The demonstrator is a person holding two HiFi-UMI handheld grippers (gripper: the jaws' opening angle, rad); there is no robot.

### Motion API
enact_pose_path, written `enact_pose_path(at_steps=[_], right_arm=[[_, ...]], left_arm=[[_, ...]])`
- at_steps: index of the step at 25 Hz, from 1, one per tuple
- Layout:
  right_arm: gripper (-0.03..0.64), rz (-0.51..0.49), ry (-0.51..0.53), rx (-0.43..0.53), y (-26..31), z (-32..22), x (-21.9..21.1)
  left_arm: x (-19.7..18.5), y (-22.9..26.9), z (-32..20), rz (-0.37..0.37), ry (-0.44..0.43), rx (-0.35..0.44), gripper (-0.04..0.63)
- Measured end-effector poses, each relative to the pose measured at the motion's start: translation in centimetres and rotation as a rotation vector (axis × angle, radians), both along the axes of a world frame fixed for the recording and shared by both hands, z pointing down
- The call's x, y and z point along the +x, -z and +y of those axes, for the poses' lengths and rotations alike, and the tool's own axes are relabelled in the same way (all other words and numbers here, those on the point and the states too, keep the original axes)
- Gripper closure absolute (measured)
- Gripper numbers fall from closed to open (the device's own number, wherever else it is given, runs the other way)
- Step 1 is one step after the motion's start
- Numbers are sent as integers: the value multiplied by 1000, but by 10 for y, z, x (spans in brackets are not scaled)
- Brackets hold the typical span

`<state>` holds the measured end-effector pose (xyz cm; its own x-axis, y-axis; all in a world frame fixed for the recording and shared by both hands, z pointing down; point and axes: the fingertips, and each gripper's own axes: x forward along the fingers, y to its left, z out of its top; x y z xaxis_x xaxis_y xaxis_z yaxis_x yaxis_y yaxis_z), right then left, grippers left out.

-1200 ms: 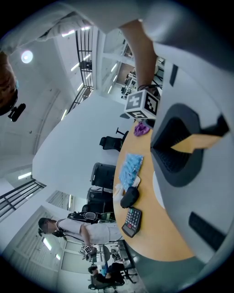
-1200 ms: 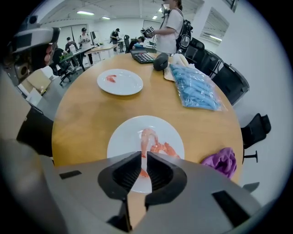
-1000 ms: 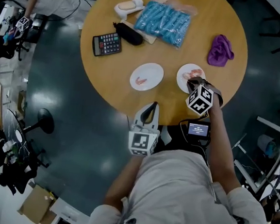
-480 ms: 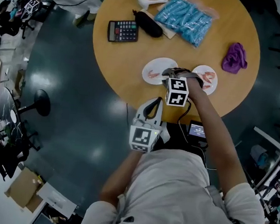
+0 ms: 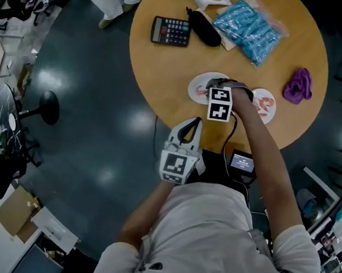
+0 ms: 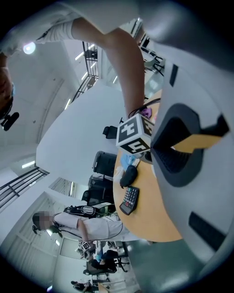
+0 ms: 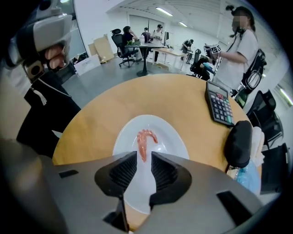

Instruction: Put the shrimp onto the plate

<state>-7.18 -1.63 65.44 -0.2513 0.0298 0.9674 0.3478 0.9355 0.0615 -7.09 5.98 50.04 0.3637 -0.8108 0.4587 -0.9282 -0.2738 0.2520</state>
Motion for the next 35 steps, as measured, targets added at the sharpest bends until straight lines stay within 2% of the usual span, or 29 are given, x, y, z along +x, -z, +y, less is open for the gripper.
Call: enact_pose_path(at_steps=[2, 7, 13, 15, 17, 22, 25, 27, 30, 35], right_arm=[[517, 16, 6, -23, -5, 2, -1], [572, -5, -4, -37, -6, 6, -4], [580, -104, -141, -40, 14, 6, 1], [580, -152, -225, -36, 30, 8, 10], [580, -203, -352, -31, 46, 8, 28], [580, -267, -823, -75, 59, 13, 116], [580, -244, -1023, -126, 45, 16, 169], [580, -225, -1091, -168, 35, 19, 189], [580, -210, -1138, -206, 24, 23, 202], [580, -161, -1132, -233, 11, 22, 202]], left_arm=[[-2, 0, -1, 3, 0, 1, 588], [-3, 0, -3, 3, -2, 2, 588], [4, 0, -4, 0, -16, 5, 588], [8, 0, -6, 1, -30, 9, 588], [14, 0, -8, 1, -54, 12, 588], [40, 0, -13, 0, -124, 3, 588], [60, -1, -17, -1, -170, 6, 588], [74, -1, -17, -2, -191, 6, 588], [90, -3, -12, -6, -228, -9, 588], [107, -3, -6, -8, -258, -12, 588]])
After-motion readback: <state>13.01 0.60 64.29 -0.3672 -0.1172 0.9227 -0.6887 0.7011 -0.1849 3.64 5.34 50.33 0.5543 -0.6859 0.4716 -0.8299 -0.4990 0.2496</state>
